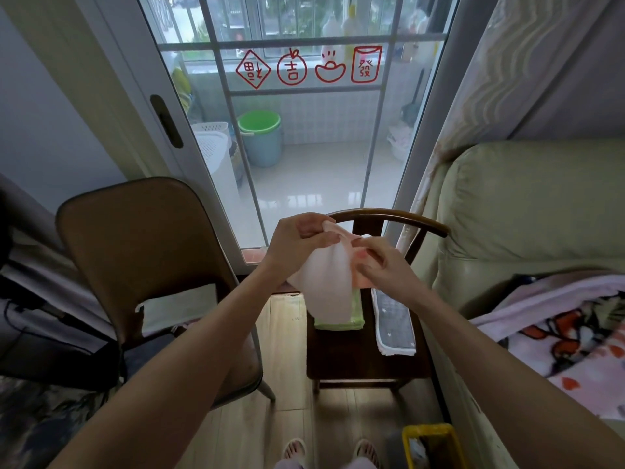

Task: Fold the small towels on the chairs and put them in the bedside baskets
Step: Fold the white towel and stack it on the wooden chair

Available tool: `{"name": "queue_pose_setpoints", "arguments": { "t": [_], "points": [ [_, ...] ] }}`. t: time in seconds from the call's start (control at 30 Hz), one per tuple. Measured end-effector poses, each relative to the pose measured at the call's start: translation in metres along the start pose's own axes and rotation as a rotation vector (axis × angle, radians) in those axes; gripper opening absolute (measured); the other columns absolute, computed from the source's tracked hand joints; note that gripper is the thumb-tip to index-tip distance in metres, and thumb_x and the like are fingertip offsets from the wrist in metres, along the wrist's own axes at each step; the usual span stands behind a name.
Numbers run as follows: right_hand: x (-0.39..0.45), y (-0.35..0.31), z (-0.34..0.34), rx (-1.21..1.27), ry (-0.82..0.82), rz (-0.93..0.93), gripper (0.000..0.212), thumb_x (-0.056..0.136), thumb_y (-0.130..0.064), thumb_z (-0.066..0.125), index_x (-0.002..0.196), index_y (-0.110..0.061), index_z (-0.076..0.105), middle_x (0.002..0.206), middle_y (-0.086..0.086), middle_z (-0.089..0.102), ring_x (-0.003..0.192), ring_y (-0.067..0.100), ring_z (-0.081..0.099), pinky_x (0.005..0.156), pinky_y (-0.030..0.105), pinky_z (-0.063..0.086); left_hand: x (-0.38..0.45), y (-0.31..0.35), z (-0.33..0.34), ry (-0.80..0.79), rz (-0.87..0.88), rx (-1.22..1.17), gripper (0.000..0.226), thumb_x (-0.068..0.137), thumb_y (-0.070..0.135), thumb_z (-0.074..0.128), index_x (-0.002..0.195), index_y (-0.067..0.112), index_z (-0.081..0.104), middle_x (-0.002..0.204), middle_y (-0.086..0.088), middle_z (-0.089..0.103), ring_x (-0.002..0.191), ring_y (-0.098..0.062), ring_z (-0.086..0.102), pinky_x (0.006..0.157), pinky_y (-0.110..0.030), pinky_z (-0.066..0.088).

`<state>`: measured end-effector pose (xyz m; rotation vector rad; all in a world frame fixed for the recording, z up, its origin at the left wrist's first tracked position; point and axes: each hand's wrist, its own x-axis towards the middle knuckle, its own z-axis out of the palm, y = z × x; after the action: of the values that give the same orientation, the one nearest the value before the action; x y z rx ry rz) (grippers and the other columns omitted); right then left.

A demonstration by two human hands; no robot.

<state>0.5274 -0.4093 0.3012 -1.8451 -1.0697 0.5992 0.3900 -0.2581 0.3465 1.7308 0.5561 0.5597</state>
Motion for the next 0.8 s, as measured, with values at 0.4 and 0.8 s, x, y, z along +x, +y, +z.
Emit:
{"name": "queue_pose_setpoints", "arguments": {
  "t": [0.4, 0.8],
  "points": [
    [0.009, -0.002, 0.019, -0.175, -0.035, -0.047, 0.018, 0.088, -0.014, 0.061, 0.073, -0.005, 0.057, 0.098, 0.0, 0.054, 0.082, 0.01, 0.053, 0.071, 0.02, 0.043, 0.003, -0.018, -0.001, 0.246, 0.007, -0.137, 0.009, 0.09, 0.011, 0.066, 0.087, 0.019, 0.07, 0.077, -0.001, 0.073, 0.075, -0.018, 0.072, 0.077, -0.031, 0.06],
    [0.008, 0.026, -0.013, -0.597, 0.074, -0.016, 0.036, 0.095, -0.035, 0.059, 0.072, -0.008, 0.067, 0.071, -0.002, 0.053, 0.064, 0.012, 0.048, 0.065, 0.027, 0.033, 0.013, -0.051, 0.009, 0.389, -0.12, 0.037, 0.016, 0.096, 0.018, 0.058, 0.106, 0.008, 0.066, 0.088, -0.005, 0.073, 0.073, -0.006, 0.07, 0.075, -0.018, 0.057]
  ]
}}
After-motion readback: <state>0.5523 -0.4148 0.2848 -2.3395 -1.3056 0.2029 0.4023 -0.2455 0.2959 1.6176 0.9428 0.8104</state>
